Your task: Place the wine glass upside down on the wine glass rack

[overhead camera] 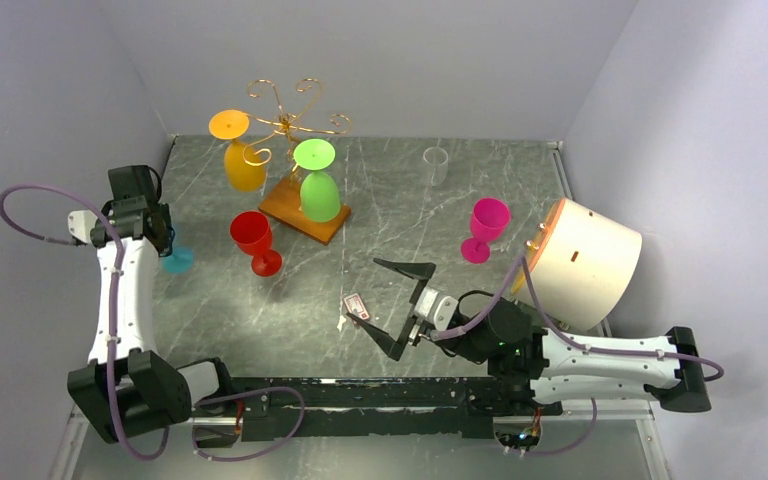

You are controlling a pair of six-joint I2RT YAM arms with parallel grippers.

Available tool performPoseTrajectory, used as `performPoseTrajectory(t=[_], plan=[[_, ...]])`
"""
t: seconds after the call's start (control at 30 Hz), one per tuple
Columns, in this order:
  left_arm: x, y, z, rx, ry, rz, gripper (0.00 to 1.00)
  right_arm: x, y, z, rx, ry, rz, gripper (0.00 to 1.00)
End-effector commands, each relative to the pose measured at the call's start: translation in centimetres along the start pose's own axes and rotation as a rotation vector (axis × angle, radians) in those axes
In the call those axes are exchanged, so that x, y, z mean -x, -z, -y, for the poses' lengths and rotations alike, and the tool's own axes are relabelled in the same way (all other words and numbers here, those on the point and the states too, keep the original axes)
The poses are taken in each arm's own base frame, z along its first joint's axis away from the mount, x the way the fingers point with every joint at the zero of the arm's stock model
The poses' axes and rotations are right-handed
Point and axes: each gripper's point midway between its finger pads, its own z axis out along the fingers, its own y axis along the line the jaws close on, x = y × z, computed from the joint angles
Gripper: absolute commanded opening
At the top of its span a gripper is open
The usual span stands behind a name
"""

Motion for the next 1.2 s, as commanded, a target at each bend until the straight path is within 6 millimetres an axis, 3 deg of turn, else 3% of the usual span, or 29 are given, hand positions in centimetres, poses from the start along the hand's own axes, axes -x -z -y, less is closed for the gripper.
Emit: performPoseTrajectory(t=[0.0, 0.23, 0.43, 1.17], plan=[[2.6, -0.8, -0.3, 0.055, 0.04, 0.092, 0.53, 1.2, -0.6, 0.2, -0.001, -0.011, 0.018, 1.0], [3.2, -3.0, -1.4, 0.104, 0.048, 0.106, 0.54, 0.7, -1.6, -0.5, 0.02, -0.002, -0.002, 1.0], [3.3, -4.5, -1.9, 0.148, 0.043, 0.089, 0.49, 0.4, -2.2, -1.0, 0.037, 0.0, -0.011, 1.0], [1.6, -5.6, -4.0, 0.199, 0.022, 0.016, 0.07, 1.1, -1.7, -0.8, 0.034, -0.025, 0.009, 1.0]])
